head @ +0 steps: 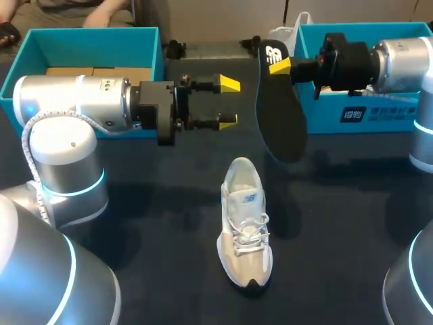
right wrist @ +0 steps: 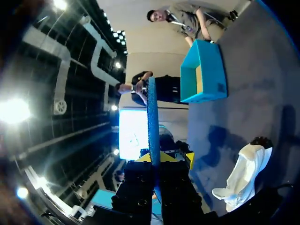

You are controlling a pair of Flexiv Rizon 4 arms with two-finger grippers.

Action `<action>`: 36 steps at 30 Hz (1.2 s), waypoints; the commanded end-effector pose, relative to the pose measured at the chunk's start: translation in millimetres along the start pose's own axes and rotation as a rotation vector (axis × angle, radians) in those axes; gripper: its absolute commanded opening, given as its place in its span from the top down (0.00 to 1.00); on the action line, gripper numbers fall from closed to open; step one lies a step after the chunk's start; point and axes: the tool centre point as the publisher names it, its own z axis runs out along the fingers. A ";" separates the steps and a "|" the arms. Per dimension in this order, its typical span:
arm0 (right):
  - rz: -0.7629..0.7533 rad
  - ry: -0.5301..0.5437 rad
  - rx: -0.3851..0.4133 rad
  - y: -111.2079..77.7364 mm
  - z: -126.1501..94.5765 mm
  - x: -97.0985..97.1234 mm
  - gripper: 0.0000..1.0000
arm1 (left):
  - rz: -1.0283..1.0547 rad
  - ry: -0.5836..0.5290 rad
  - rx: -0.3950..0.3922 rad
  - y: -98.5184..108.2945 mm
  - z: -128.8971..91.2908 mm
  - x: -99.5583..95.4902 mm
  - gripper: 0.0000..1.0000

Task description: Take the shoe out of the shoebox, open the shoe tongue, remove and reinsert the insole, then place the shoe into the shoebox

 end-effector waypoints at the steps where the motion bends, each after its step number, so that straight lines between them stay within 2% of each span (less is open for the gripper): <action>1: 0.035 0.026 -0.019 6.7 13.1 -18.7 1.00 | -0.009 0.002 -0.030 5.9 17.1 6.9 0.00; 10: 0.108 0.017 -0.083 9.3 15.0 -31.4 1.00 | -0.022 0.000 -0.058 9.2 24.1 10.4 0.00; 15: 0.108 0.017 -0.083 9.3 15.0 -31.4 1.00 | -0.004 0.005 -0.060 9.6 29.8 11.2 0.00; 16: 0.108 0.017 -0.083 9.3 15.0 -31.4 1.00 | -0.003 0.005 -0.060 10.1 31.8 11.6 0.03; 19: 0.108 0.017 -0.083 9.3 15.0 -31.4 1.00 | -0.009 0.007 -0.061 10.4 38.2 12.7 0.22; 22: 0.108 0.017 -0.083 9.3 15.0 -31.4 1.00 | -0.006 0.007 -0.060 9.5 42.7 11.9 0.33; 25: 0.108 0.017 -0.083 9.3 15.0 -31.4 1.00 | -0.004 0.003 -0.060 9.1 46.3 10.3 0.32; 26: 0.108 0.017 -0.083 9.3 15.0 -31.4 1.00 | -0.005 0.003 -0.061 8.8 47.4 9.6 0.36; 28: 0.108 0.017 -0.083 9.3 15.0 -31.4 1.00 | -0.002 0.001 -0.062 7.7 49.1 8.0 0.51; 36: 0.108 0.017 -0.083 9.3 15.0 -31.4 1.00 | 0.010 -0.012 -0.060 4.6 50.3 3.0 0.71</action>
